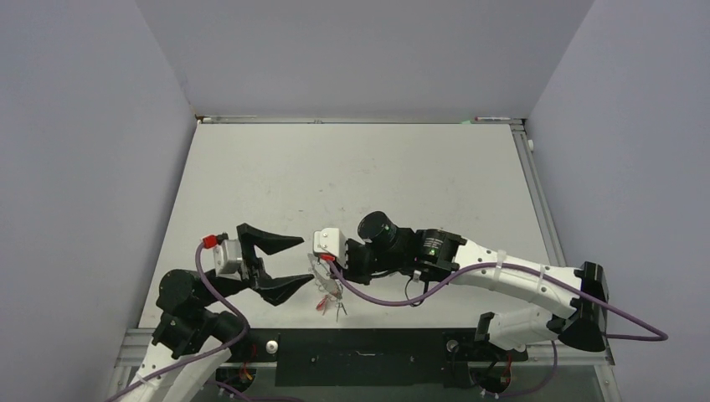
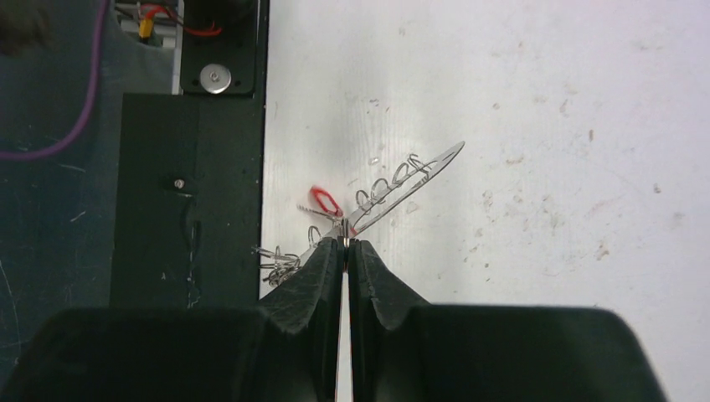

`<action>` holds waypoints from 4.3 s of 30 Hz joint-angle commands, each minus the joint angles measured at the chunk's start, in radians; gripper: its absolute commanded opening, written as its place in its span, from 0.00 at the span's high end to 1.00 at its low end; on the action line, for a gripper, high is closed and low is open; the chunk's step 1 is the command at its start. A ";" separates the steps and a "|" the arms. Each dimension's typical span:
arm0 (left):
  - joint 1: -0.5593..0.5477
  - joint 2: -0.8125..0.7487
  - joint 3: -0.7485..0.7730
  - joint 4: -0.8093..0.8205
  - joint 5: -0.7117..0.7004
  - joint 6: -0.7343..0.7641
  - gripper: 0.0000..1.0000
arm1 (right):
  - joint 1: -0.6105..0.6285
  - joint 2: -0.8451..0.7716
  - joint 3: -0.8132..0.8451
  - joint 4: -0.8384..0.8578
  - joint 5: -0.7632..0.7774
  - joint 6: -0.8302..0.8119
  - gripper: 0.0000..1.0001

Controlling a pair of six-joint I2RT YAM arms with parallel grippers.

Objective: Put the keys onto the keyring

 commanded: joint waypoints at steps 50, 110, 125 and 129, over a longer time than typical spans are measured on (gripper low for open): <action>-0.187 0.079 -0.048 0.030 0.081 0.209 0.94 | 0.180 0.039 0.390 -0.201 0.127 -0.050 0.95; -0.150 -0.204 -0.186 0.407 -0.105 -0.131 1.00 | 0.039 -0.193 -0.187 0.833 -0.130 0.348 0.70; -0.127 -0.200 -0.192 0.427 -0.104 -0.145 1.00 | 0.032 -0.161 -0.187 0.847 -0.175 0.364 0.73; -0.120 -0.199 -0.193 0.434 -0.101 -0.151 1.00 | 0.032 -0.147 -0.182 0.845 -0.196 0.367 0.72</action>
